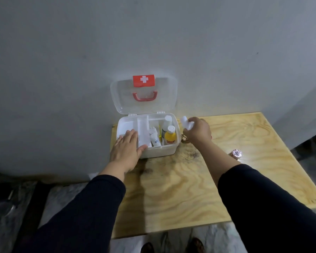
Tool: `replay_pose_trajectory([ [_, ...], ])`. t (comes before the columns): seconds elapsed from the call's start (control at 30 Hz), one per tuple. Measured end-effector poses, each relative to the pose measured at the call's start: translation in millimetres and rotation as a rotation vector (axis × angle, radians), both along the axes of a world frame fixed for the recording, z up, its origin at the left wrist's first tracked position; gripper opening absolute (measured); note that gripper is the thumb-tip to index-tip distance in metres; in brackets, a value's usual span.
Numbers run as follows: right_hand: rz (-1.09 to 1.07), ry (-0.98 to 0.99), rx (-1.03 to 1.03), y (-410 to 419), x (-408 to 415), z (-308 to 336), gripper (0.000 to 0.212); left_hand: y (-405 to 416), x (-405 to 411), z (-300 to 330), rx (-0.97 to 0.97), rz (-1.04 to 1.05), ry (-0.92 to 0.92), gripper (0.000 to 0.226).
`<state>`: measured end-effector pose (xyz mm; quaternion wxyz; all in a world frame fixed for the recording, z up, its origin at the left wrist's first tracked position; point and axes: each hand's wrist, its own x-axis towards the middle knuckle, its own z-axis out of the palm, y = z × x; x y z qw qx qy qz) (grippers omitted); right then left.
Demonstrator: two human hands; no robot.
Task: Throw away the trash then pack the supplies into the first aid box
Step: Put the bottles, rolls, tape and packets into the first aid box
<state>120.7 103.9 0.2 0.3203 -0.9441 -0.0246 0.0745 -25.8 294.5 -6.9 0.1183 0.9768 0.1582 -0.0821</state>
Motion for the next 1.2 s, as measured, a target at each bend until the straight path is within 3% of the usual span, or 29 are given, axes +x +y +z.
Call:
replay_pose_trajectory([
  [0.13, 0.059, -0.108, 0.1, 14.5, -14.9, 43.5, 0.043, 1.1, 0.6, 10.6, -0.057, 0.007, -0.039, 0.075],
  [0.27, 0.12, -0.083, 0.163, 44.7, -37.0, 68.4, 0.046, 10.7, -3.3, 20.5, -0.075, 0.104, -0.143, 0.092],
  [0.5, 0.253, -0.023, 0.068, 108.4, -65.3, 60.1, 0.047, 34.4, -4.4, 14.8, -0.246, 0.22, -0.089, 0.115],
  [0.83, 0.194, -0.037, -0.113, 136.1, -64.9, 41.5, 0.039, 40.9, -3.0, 2.6, -0.361, 0.263, -0.113, 0.107],
  [1.03, 0.496, -0.059, -0.102, 134.9, -70.1, 45.0, 0.08, 38.7, -3.6, 2.3, -0.374, 0.265, -0.077, 0.116],
  [1.2, 0.558, 0.011, -0.072, 131.7, -79.9, 38.2, 0.083, 37.5, -0.6, 4.7, -0.353, 0.282, -0.081, 0.112],
])
